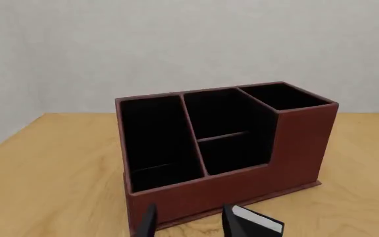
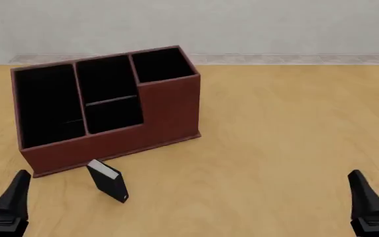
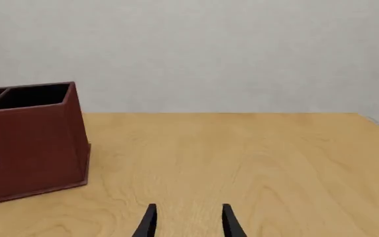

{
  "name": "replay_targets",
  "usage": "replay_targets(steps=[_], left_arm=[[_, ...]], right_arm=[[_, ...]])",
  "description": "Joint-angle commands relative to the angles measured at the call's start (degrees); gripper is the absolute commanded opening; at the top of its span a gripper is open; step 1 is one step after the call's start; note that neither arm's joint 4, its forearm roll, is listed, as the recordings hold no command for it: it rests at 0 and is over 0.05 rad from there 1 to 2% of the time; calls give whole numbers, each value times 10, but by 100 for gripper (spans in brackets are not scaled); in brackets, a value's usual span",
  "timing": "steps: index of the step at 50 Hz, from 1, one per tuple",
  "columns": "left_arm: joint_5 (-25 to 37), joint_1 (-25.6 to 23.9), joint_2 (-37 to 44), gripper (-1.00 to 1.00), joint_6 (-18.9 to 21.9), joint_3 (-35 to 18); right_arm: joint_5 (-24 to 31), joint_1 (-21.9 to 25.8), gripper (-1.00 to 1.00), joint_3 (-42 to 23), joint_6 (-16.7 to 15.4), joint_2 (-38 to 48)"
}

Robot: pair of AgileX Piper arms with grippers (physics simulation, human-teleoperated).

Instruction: Pick up the book and place it in the left compartment of the caddy.

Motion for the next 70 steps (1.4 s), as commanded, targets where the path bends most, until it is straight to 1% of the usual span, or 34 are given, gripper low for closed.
replay_targets(steps=[1,29,30,31,32,33,34,35,37,38,39,40,41,42,44,45,46,48,51,53,54,55,57,59,60,61,62,63,64,65,66,67,69,70], left_arm=[[1,0,2,100,0,-2],[3,0,17,100,-1,-19],[-6,19,38,100,-17,-18],[-25,24,82,100,-19,-19],[-12,-2,87,100,3,-26],[19,4,60,100,-6,-43],[45,-3,62,100,-17,-68],[65,-16,126,100,-74,-101],[101,-28,132,100,-58,-135],[113,-30,159,100,-81,-147],[129,-30,173,100,-81,-161],[149,-39,164,100,-78,-178],[172,-47,199,100,-100,-198],[172,-47,199,100,-100,-198],[204,-49,188,100,-90,-231],[219,-48,212,100,-104,-242],[249,-62,219,100,-112,-269],[275,-62,227,100,-106,-299],[316,-73,262,100,-117,-343],[335,-82,277,100,-119,-357],[342,-87,284,100,-129,-360],[354,-92,295,100,-141,-364],[380,-110,318,100,-182,-378],[393,-121,331,100,-202,-383],[414,-134,350,100,-235,-398],[415,-134,353,100,-247,-400],[436,-136,365,100,-249,-429],[447,-143,373,100,-260,-442],[442,-153,370,100,-292,-426],[442,-155,371,100,-292,-430],[464,-168,381,100,-316,-449],[461,-176,376,100,-343,-432],[468,-193,378,100,-368,-425],[469,-195,381,100,-370,-427]], right_arm=[[-4,0,100,1,0,3],[-2,0,100,0,0,2],[-2,0,100,0,0,2],[-2,0,100,0,0,2],[-2,0,100,0,0,2],[-2,0,100,0,0,2],[-2,0,100,0,0,2],[-2,0,100,0,0,2],[-2,0,100,0,0,2],[-2,0,100,0,0,2],[-2,0,100,0,0,2],[-2,0,100,0,0,2],[-2,0,100,0,0,2],[-2,0,100,0,0,2],[-2,0,100,0,0,2],[-2,0,100,0,0,2],[-2,0,100,0,0,2],[-2,0,100,0,0,2],[-2,0,100,0,0,2],[-2,0,100,0,0,2],[-2,0,100,0,0,2],[-2,0,100,0,0,2],[-2,0,100,0,0,2],[-2,0,100,0,0,2],[-2,0,100,0,0,2],[-2,0,100,0,0,2],[-2,0,100,0,0,2],[-2,0,100,0,0,2],[-2,0,100,0,0,2],[-2,0,100,0,0,2],[-2,0,100,0,0,2],[-2,0,100,0,0,2],[-2,0,100,0,0,2],[-2,0,100,0,0,2]])
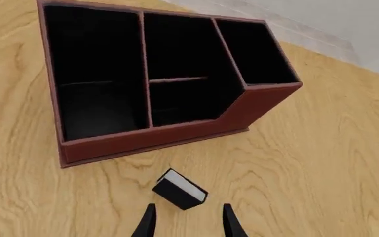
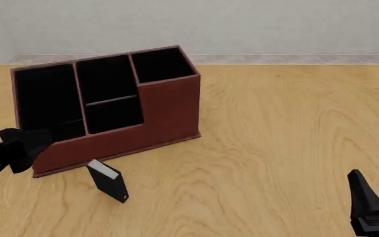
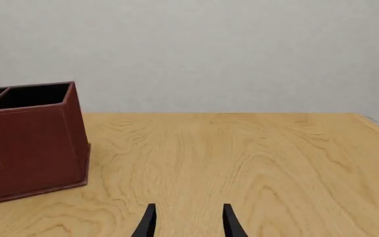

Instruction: Pick up the book and place it in the left compartment of the caddy.

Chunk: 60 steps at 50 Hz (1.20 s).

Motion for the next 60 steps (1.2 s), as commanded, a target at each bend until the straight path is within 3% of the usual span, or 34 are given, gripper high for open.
replay_targets(steps=[1,5,6,7,10,16,17,19,25,60], left_arm=[[81,-71,51,100,-159,-33],[92,-62,75,100,-150,-77],[85,-61,75,100,-147,-68],[81,-71,71,100,-176,-46],[80,-73,76,100,-183,-44],[90,-65,97,100,-192,-77],[86,-69,96,100,-207,-66],[65,-57,108,100,-198,-57],[33,-57,131,100,-247,-18],[-110,-79,277,100,-293,30]], right_arm=[[0,0,100,0,0,-1],[0,0,100,0,0,-1],[0,0,100,0,0,-1],[0,0,100,0,0,-1],[0,0,100,0,0,-1],[0,0,100,0,0,-1],[0,0,100,0,0,-1],[0,0,100,0,0,-1],[0,0,100,0,0,-1],[0,0,100,0,0,-1]])
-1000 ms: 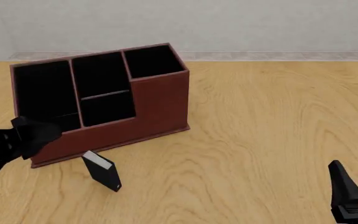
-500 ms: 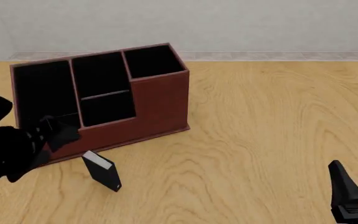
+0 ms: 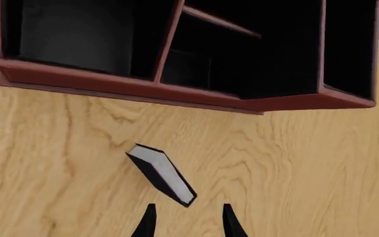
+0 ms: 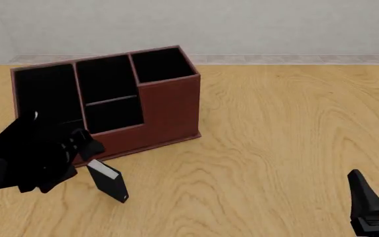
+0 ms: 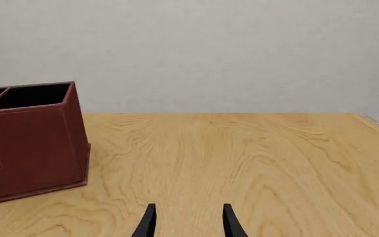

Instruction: Pick up the book and place it in the left compartment of the caddy.

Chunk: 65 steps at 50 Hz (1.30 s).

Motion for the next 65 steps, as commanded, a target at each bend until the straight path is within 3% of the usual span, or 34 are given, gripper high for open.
replay_targets(steps=[1,14,65], left_arm=[[-50,-3,45,100,-15,16],[-105,3,90,100,-27,36],[-200,18,176,100,-36,82]], right_arm=[[0,0,100,0,0,-1],[0,0,100,0,0,-1],[0,0,100,0,0,-1]])
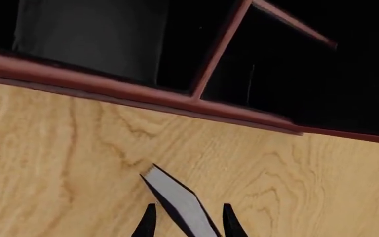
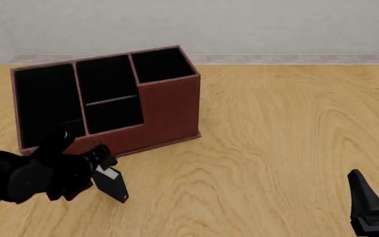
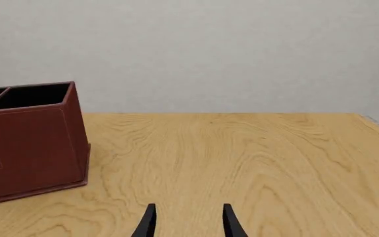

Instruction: Pick up the book and place it in the left compartment of the caddy.

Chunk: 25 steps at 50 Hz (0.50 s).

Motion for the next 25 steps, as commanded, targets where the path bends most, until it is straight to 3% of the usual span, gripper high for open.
replay_targets(steps=[1,25], left_arm=[[-22,-1,14,100,-6,17],[-49,-11,39,100,-14,33]], right_arm=[[0,0,100,0,0,-1],[0,0,100,0,0,-1]])
